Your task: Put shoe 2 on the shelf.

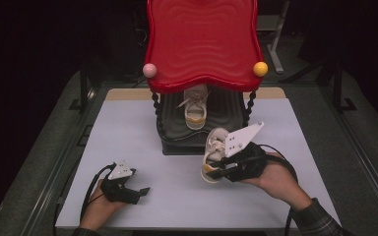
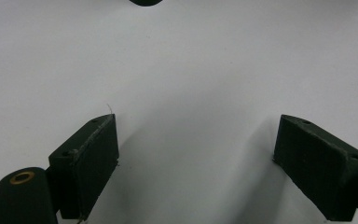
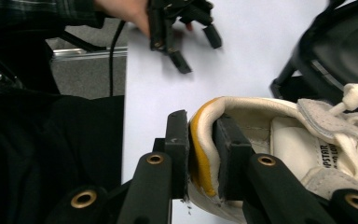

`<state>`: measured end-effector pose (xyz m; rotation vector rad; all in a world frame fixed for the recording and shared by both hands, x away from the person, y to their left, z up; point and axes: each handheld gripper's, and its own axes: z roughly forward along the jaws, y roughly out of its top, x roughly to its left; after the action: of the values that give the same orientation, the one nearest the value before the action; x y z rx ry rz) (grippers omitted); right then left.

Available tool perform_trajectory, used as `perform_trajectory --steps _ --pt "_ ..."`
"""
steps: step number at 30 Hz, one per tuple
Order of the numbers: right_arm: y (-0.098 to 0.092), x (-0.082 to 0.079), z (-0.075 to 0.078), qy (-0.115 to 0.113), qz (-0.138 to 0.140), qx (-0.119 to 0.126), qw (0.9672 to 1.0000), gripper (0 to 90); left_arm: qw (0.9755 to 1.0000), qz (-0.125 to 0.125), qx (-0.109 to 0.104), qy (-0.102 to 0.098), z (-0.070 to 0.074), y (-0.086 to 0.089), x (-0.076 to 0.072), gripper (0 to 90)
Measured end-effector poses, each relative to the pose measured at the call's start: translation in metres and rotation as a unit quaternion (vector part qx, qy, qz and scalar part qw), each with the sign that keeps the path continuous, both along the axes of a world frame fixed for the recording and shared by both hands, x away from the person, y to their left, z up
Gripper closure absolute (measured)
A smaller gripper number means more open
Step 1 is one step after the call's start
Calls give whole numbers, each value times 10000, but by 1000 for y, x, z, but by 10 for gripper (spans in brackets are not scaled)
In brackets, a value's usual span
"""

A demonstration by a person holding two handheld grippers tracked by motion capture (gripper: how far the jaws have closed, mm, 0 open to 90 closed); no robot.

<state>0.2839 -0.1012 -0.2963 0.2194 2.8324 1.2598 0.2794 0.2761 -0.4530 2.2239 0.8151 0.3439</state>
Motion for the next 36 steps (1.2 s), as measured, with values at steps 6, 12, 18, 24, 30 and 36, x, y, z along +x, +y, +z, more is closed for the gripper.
perform_trajectory --steps 6,12,18,24,30,36 --pt "0 23 6 -129 -70 -52 9999 767 10000 -4 -4 11 0 0 0 129" --pt "-1 46 10 -236 -102 -131 9996 767 10000 -3 3 5 0 0 0 129" --pt "0 71 8 -177 -133 -178 9996 765 10000 -5 2 5 0 0 0 129" --pt "4 85 5 -180 -122 -277 9994 766 10000 -4 2 4 0 0 0 129" --pt "3 88 0 -148 -99 -329 9993 765 10000 -5 6 1 0 0 0 129" --pt "0 90 -7 -163 -206 -385 9989 767 10000 -5 5 0 0 0 0 129"
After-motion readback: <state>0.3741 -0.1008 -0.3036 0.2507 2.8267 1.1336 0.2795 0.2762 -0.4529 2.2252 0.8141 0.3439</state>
